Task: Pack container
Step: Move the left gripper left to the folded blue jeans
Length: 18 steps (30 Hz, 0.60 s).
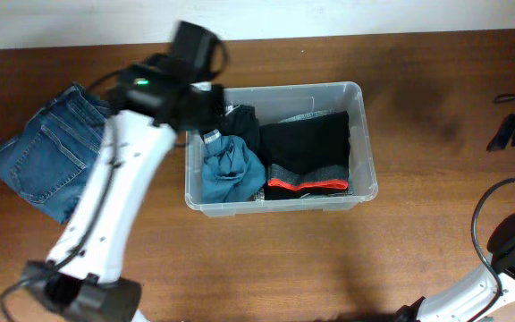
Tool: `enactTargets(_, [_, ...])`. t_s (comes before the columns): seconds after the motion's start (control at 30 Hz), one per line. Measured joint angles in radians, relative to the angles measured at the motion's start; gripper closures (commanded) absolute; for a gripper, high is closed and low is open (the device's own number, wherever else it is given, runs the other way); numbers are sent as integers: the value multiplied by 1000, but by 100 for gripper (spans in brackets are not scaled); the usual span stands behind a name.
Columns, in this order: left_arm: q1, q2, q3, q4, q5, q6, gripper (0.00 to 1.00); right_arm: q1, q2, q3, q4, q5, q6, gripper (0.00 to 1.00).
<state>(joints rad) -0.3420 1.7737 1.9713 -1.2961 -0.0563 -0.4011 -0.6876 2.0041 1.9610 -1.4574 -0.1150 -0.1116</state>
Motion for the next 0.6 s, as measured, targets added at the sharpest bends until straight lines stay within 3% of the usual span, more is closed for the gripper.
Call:
enactTargets(0.07, [88,-6,0,-32,-4,0,77,0,0,0,0,0,0,2])
enactTargets(0.1, [128,-5,0,-44,-4,0,48,0,0,0,0,0,0,2])
enactTargets(0.13, [197,-5,0,-71,-4,1,1,0,0,0,0,0,0,2])
enactTargets(0.37, [551,-5,-42,-122,-1,0,0,0,0,0,0,0,0,2])
enactTargets(0.6, [678,-4,-299,53,23,0,1,0,0,0,0,0,0,2])
